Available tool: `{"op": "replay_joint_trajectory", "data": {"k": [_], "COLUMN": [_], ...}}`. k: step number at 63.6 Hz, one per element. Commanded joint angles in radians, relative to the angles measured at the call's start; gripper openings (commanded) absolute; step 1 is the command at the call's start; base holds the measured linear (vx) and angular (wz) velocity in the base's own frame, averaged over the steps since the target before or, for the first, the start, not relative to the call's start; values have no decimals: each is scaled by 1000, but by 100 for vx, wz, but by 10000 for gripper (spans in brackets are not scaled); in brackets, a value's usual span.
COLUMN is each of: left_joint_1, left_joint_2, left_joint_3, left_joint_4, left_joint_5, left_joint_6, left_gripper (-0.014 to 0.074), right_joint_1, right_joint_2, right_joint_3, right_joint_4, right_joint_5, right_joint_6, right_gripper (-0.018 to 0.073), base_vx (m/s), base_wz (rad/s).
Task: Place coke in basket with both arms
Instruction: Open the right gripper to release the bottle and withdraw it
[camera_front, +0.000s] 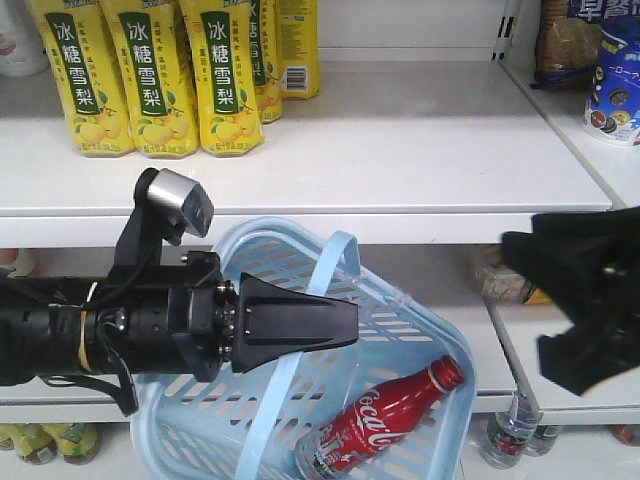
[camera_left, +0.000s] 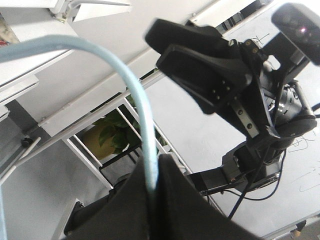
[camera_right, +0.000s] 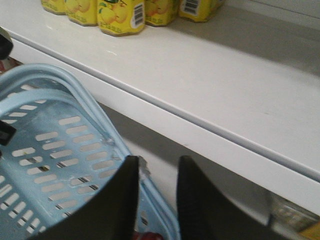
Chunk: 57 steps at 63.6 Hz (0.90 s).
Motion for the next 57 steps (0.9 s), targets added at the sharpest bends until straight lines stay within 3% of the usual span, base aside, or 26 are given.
{"op": "replay_joint_trajectory", "data": {"k": [1, 13, 32, 57], "left_joint_1": [-2, -2, -2, -2], "left_joint_2": [-42, -42, -42, -42], "left_joint_3": [-33, -33, -33, -33], "left_joint_4": [-117, -117, -117, -117], "left_joint_5": [-192, -192, -192, -192], "left_joint_6": [16, 16, 16, 16], "left_gripper": [-6, -6, -6, -6], "right_joint_1": [-1, -1, -1, -1], "right_joint_2": [-65, -224, -440, -472], "right_joint_3": [-20, 164, 521, 540], "right_joint_4": [-66, -112, -272, -296], "right_joint_5": [47, 12, 3, -13], "right_joint_6": [-1, 15, 304, 323], "right_gripper": [-15, -5, -5, -5], "base_vx": [0, 0, 0, 0], "base_wz": [0, 0, 0, 0]}}
